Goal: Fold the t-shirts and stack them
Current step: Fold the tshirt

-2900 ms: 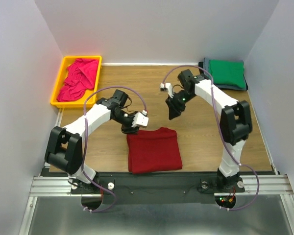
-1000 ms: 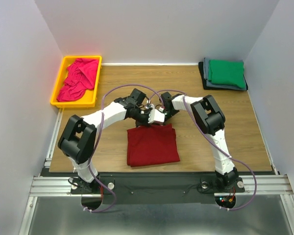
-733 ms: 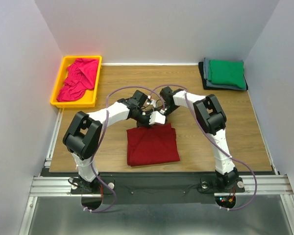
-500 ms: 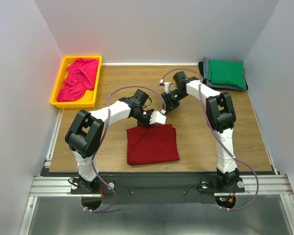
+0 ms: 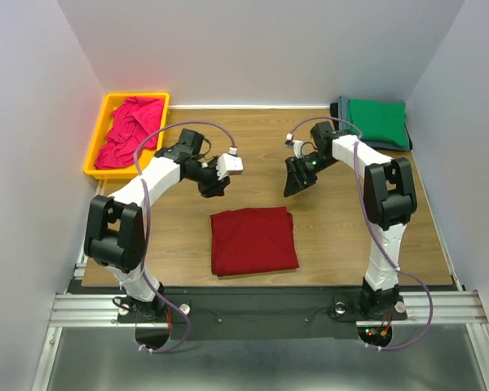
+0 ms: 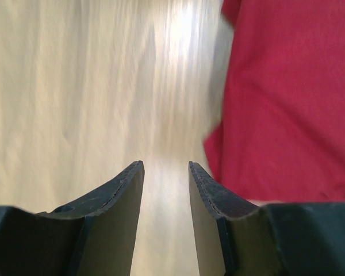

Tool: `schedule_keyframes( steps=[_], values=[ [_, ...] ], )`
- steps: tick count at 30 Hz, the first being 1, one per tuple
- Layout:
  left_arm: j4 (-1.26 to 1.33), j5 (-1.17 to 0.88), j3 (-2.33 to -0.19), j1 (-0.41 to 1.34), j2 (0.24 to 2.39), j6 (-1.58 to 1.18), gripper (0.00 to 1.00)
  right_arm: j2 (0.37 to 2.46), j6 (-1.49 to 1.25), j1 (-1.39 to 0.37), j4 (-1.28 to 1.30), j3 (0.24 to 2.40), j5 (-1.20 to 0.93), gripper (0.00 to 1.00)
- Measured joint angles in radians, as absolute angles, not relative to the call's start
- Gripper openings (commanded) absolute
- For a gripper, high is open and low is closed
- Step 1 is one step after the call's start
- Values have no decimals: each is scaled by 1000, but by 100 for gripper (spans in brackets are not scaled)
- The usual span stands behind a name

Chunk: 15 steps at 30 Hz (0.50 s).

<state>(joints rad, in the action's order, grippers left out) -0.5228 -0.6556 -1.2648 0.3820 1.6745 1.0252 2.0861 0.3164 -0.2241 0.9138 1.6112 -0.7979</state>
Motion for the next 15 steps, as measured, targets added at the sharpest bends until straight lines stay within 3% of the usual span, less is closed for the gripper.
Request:
schedule_keyframes(
  steps=[9,15],
  values=[
    [-565,-684,-1101,315,1637,913,51,2088,308,-290,897,1559,-831,58],
    [-574,-688,-1099,315,1672,888,54,2103,303,-308,877,1523,-827,51]
  ],
)
